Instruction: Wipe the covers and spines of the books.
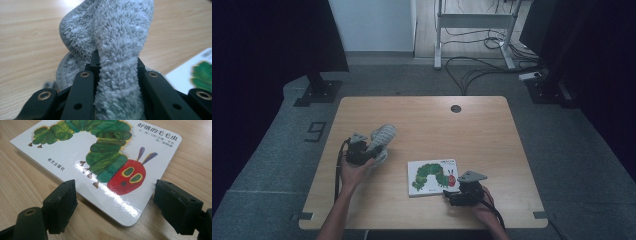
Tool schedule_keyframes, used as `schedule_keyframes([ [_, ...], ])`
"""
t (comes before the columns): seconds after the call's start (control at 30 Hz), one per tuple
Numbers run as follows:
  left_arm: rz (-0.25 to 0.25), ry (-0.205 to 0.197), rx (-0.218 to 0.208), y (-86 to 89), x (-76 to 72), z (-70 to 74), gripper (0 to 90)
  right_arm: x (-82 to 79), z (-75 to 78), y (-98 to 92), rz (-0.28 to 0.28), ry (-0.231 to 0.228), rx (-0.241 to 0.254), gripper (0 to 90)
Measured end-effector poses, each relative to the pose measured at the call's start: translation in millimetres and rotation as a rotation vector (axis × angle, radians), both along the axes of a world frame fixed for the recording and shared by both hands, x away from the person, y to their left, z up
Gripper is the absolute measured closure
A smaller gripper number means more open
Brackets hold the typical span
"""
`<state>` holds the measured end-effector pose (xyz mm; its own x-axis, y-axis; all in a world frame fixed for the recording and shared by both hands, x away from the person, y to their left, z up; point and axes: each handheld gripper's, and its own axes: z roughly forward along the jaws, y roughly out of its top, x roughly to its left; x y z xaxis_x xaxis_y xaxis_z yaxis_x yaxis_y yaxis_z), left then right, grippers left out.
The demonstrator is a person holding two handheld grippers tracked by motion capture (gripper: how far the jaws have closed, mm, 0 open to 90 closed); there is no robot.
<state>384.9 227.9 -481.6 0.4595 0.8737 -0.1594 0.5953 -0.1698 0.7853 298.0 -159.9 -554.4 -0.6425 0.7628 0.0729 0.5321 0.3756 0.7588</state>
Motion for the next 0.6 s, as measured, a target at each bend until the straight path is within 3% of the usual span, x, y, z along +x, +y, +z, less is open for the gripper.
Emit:
schedule_keyframes([
  [0.03,-0.016,-0.013,-0.038,-2.2,-6.8,5.8,72.4,-0.1,0.0,0.0,0.0,-0.002,-0.001,18.2],
  [0.17,-0.051,-0.048,-0.061,-9.7,-18.0,16.1,72.3,-0.3,0.0,0.1,0.0,-0.002,-0.003,18.3],
  [0.6,-0.133,-0.086,-0.058,-38.8,-31.0,33.8,72.1,-0.2,-0.1,0.0,-0.001,-0.003,-0.002,18.3],
])
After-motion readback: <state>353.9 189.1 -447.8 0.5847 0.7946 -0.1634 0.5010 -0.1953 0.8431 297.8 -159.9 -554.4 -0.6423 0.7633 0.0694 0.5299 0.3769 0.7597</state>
